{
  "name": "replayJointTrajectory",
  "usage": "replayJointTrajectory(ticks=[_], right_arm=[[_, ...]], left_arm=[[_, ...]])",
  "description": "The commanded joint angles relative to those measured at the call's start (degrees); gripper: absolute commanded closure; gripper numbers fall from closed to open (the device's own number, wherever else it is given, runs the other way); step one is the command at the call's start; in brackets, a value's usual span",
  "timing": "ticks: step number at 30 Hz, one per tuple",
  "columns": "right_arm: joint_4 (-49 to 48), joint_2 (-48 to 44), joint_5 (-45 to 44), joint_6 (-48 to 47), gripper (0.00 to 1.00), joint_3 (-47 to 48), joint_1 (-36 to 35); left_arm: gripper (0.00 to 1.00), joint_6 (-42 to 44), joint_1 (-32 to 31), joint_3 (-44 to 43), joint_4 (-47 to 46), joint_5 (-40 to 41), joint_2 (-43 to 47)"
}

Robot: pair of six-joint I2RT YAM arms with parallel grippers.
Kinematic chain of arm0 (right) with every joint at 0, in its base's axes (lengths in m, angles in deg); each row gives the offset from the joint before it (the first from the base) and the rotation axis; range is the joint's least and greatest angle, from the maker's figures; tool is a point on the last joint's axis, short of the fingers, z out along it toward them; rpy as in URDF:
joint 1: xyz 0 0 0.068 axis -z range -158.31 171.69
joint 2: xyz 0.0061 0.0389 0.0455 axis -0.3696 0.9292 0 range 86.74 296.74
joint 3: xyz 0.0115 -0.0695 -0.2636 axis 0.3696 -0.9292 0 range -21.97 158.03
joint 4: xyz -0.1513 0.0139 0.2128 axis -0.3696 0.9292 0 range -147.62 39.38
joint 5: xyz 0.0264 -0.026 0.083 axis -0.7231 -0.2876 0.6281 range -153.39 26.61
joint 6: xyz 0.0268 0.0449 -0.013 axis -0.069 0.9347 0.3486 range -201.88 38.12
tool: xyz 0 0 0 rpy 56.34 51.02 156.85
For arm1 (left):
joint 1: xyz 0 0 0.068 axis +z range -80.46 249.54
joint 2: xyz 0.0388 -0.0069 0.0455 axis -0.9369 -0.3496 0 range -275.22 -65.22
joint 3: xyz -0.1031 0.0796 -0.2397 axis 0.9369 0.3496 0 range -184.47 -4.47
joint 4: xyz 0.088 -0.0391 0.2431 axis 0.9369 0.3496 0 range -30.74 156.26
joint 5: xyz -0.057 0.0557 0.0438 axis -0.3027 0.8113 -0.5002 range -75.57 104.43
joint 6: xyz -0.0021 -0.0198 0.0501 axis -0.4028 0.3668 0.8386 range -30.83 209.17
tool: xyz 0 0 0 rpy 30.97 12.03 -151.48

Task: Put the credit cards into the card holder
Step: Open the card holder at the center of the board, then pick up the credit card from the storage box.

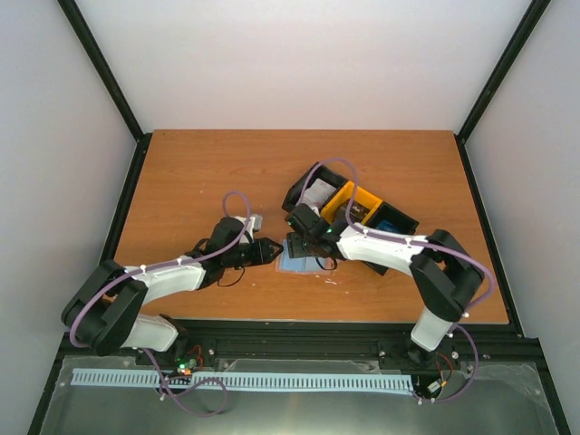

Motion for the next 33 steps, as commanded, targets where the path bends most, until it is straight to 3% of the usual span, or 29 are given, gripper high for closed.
replayJointTrajectory(ticks=[1,12,23,29,33], right_arm=[[1.1,-5.5,-0.3,-0.3,0.31,0.0,0.7],[2.9,-9.3,1.1,-3.1,0.37,0.3,4.9],[7.7,-13.3,4.1,-26.4,0.39,1.5,21.1],[8.0,-18.3,3.5,-32.7,0.41,-1.1,27.2],[7.6,-23.4,7.6,-36.2,0.4,-3.7,30.7]], left_arm=[[0.59,1.5,-0.4,0.3,-5.7,-0.9,0.3],[0.58,4.3,-0.4,0.0,-7.1,-4.4,-1.5],[0.56,9.4,-0.7,-3.6,-5.2,-8.8,-5.4],[0.56,14.0,-2.3,-8.8,1.0,-7.9,-8.3],[0.55,14.9,-2.5,-11.6,4.3,-9.1,-8.6]])
